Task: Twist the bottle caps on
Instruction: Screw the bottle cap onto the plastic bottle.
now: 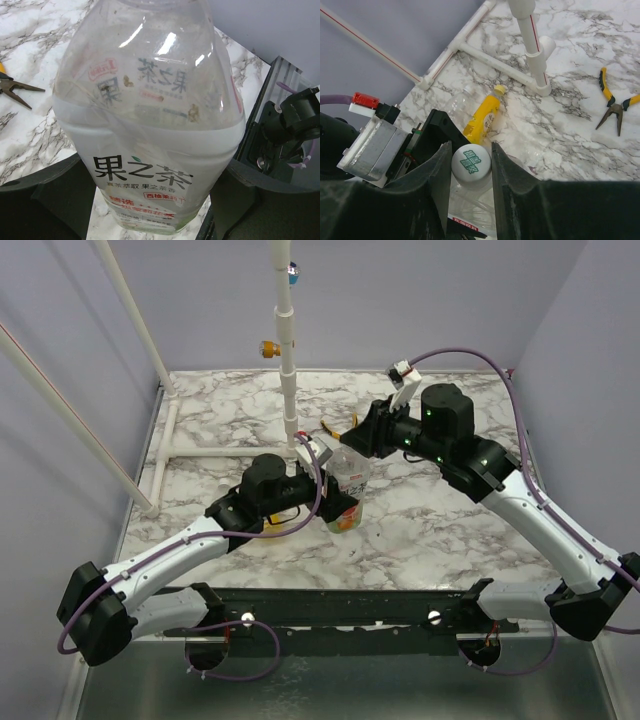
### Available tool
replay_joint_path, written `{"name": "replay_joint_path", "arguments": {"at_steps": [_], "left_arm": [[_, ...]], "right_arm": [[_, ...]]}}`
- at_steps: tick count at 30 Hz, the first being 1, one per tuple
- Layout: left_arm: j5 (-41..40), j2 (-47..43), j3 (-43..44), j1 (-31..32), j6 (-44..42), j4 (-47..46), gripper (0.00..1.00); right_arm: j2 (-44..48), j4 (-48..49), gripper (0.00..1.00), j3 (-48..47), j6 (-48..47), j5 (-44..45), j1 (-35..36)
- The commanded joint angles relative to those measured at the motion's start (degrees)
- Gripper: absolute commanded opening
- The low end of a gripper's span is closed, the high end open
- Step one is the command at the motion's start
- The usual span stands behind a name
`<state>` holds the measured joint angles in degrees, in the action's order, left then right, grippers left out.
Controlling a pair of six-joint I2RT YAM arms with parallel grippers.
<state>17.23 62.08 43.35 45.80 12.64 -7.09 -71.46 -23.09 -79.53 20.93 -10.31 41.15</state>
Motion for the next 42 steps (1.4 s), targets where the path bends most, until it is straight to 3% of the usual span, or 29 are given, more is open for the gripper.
{"name": "replay_joint_path", "arguments": {"at_steps": [1,14,24,27,42], "left_arm": [[-1.3,1.5,2.6,-0.3,0.4,-0.4,0.00],[-20.7,10.2,11.8,1.1,2.1,-2.1,0.00],[-37.1,16.5,15.4,5.4,1.6,-10.1,0.00],[-38.8,17.5,15.7,5.9,1.9,-11.8,0.00],[-33.3,13.8,6.9,5.7,4.8,-7.8,0.00]], "right_arm": [[-1.0,-2.2,0.30,0.1,0.1,2.3,-0.3],[-8.6,-12.6,0.23,-4.2,9.6,22.7,1.6],[-18.7,-20.2,0.21,-12.2,18.3,32.9,3.4],[-19.0,-19.8,0.22,-11.9,19.5,33.9,3.5],[-15.3,-18.2,0.67,-19.0,16.5,31.0,3.5]]}}
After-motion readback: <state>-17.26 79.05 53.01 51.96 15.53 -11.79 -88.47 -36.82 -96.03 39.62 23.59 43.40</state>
